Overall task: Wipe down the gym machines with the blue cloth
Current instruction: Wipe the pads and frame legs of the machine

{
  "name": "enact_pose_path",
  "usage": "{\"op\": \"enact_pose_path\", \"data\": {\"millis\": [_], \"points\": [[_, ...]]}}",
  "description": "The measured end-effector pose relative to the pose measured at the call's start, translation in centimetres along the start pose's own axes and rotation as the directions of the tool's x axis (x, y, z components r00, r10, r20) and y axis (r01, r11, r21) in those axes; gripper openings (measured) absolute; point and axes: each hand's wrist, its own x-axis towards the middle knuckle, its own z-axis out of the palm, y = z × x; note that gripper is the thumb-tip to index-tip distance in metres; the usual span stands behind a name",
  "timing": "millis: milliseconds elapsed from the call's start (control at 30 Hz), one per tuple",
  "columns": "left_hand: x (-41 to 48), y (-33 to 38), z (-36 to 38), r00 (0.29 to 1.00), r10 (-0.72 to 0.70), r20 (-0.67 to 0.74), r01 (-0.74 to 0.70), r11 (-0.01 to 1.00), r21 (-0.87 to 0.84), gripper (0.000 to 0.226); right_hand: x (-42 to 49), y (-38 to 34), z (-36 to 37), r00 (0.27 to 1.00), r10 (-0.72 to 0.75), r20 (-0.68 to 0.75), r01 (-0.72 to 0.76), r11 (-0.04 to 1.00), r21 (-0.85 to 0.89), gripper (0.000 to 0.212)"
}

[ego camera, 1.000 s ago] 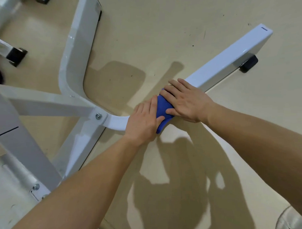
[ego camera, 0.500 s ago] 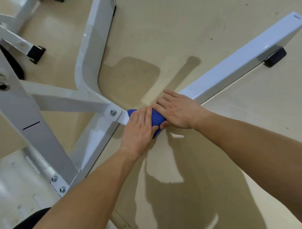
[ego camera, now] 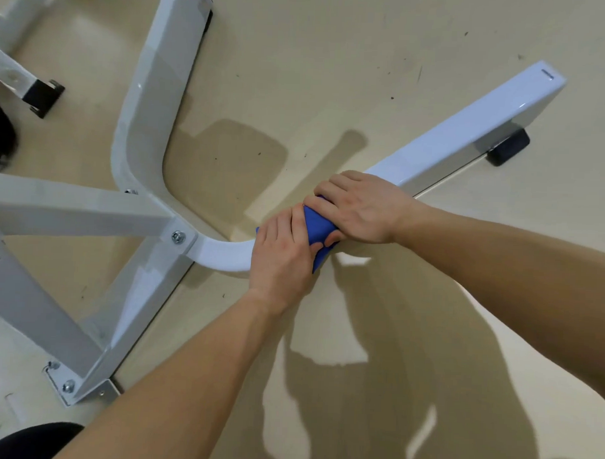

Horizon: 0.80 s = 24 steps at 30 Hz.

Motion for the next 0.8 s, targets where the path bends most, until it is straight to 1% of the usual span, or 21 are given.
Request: {"op": "enact_pose_path", "data": {"millis": [267,433,567,667,800], "points": [[4.8,6.2,-0.6,1.000,0.003,0.004,-0.003,0.999,0.048,0.065,-4.2,6.6,-0.9,1.000,0.005,-0.010,-0.006,0.999,-0.040,0.080],[8.7,10.9,-1.0,0.999,0.045,-0.020,-0.044,0.998,0.035,0.068,-7.8,11.9,-1.6,0.999,0.033,-0.023,-0.035,0.994,-0.102,0.079],[11.9,14.3,-1.6,0.993,0.108,-0.053,-0.107,0.994,0.032,0.066,-10.5,15.6,-2.7,0.996,0.085,0.005,-0.084,0.989,-0.125,0.077],[14.5,17.1,-2.2,0.988,0.151,-0.038,-0.150,0.989,0.018,0.063,-12.7,18.4,-3.3,0.991,0.131,0.012,-0.128,0.982,-0.140,0.078],[17.1,20.1,-2.8,0.987,0.156,-0.026,-0.155,0.987,0.032,0.062,-14.9,20.8,-4.1,0.984,0.180,0.013,-0.174,0.965,-0.195,0.082]]}}
